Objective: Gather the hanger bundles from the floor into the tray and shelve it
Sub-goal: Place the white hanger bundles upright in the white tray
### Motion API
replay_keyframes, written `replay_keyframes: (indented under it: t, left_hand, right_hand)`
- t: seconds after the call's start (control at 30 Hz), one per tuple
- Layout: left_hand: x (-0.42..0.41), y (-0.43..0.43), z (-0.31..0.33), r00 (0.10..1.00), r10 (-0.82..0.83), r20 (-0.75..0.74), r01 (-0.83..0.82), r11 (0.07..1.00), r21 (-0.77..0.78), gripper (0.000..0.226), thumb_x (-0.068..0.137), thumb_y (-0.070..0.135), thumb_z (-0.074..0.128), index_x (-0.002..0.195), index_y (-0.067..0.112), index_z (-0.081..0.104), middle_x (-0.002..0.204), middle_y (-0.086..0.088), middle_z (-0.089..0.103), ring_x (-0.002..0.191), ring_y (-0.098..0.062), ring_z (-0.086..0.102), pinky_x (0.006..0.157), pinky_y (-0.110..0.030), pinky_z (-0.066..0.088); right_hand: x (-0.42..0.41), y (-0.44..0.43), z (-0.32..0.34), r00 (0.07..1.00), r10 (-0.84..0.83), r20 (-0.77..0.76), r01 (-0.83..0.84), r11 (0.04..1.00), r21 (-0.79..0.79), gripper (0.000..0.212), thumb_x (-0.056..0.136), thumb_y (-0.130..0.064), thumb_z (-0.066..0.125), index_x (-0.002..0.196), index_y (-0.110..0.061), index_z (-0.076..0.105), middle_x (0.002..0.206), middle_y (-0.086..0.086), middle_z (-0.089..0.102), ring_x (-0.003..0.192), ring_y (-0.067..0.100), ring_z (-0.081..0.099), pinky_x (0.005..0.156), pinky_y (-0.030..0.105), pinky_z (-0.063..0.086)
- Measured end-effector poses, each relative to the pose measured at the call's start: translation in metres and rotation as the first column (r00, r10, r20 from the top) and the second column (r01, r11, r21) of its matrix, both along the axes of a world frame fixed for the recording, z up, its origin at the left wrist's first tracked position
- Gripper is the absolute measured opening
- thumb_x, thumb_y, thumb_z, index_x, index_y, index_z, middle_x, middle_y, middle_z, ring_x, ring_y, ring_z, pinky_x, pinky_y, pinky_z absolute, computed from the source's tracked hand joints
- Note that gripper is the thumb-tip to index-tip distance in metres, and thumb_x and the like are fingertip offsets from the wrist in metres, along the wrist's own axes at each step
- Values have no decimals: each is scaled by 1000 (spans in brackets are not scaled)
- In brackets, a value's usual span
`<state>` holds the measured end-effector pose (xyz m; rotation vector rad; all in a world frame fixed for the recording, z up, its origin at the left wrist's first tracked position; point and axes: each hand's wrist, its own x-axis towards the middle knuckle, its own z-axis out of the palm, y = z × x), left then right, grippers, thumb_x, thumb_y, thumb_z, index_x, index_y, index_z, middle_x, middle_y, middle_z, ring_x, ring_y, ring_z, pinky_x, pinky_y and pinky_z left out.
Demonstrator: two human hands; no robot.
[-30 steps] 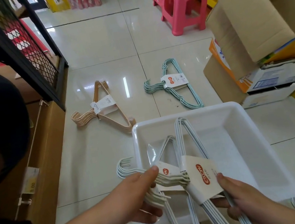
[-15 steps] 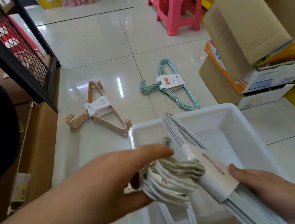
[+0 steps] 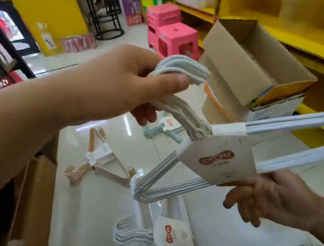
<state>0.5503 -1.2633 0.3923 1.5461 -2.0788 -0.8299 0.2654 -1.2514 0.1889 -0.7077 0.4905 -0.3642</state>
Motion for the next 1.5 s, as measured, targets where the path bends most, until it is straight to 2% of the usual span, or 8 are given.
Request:
replay_keyframes:
  t: [0.07,0.2,0.27,0.6,0.77,0.87,1.27,1.5]
  left_hand:
    - [0,-6,2,991,109,-80,-107,994,27,54,66,61,58,90,15,72,78,-1,79,59,-13,73,54,-20,59]
    - [6,-14,-19,927,342,-158,-313,932,182,58,76,59,62,94,4,73,66,-5,77,54,-15,70,53,-24,60]
    - [17,-14,-36,877,440,-193,-389,886,251,55,84,55,62,97,2,72,63,-6,75,52,-14,68,50,-22,58]
    - [56,35,-150,521,770,-368,-497,625,602,47,98,46,57,99,0,66,59,-11,70,42,-14,64,41,-19,56]
    - [50,73,-223,559,800,-218,-518,542,662,57,100,55,48,86,3,67,56,-10,66,53,-22,60,54,-31,55]
    - [48,89,-255,589,797,-138,-510,498,701,62,101,58,41,81,5,65,60,-11,63,53,-21,56,50,-27,50]
    - [56,94,-290,673,733,95,-571,434,697,63,101,62,34,82,7,58,61,-9,57,41,-17,50,41,-19,42]
    - [61,87,-299,687,709,161,-601,429,674,65,97,65,40,74,7,57,59,-10,57,42,-20,50,41,-18,40]
  right_hand:
    - [21,14,-18,972,-199,-122,179,971,-158,80,50,-53,82,116,-7,73,111,20,72,94,29,70,72,42,58]
    - [66,38,-23,937,-321,-137,287,932,-222,49,81,-35,66,123,-10,64,127,6,69,123,23,62,101,41,52]
    - [79,43,-27,904,-369,-214,319,918,-235,27,98,-24,54,119,-9,62,123,8,71,117,17,66,100,34,53]
    - [82,53,-47,794,-453,-405,360,888,-286,23,100,-17,50,120,-15,60,107,9,77,94,27,75,79,39,62]
    - [64,69,-74,730,-346,-589,247,937,-245,26,102,-15,47,116,-15,69,88,8,79,74,19,76,65,30,61]
    - [60,74,-91,695,-264,-669,172,964,-202,28,102,-13,47,116,-10,71,88,12,76,67,16,73,61,29,60]
    - [75,57,-142,588,-41,-808,-110,985,-129,36,100,-23,42,105,-5,73,104,18,75,89,29,74,76,36,63]
    - [82,49,-157,579,23,-815,-146,986,-76,37,101,-25,36,112,-7,66,104,11,73,88,22,73,75,30,62]
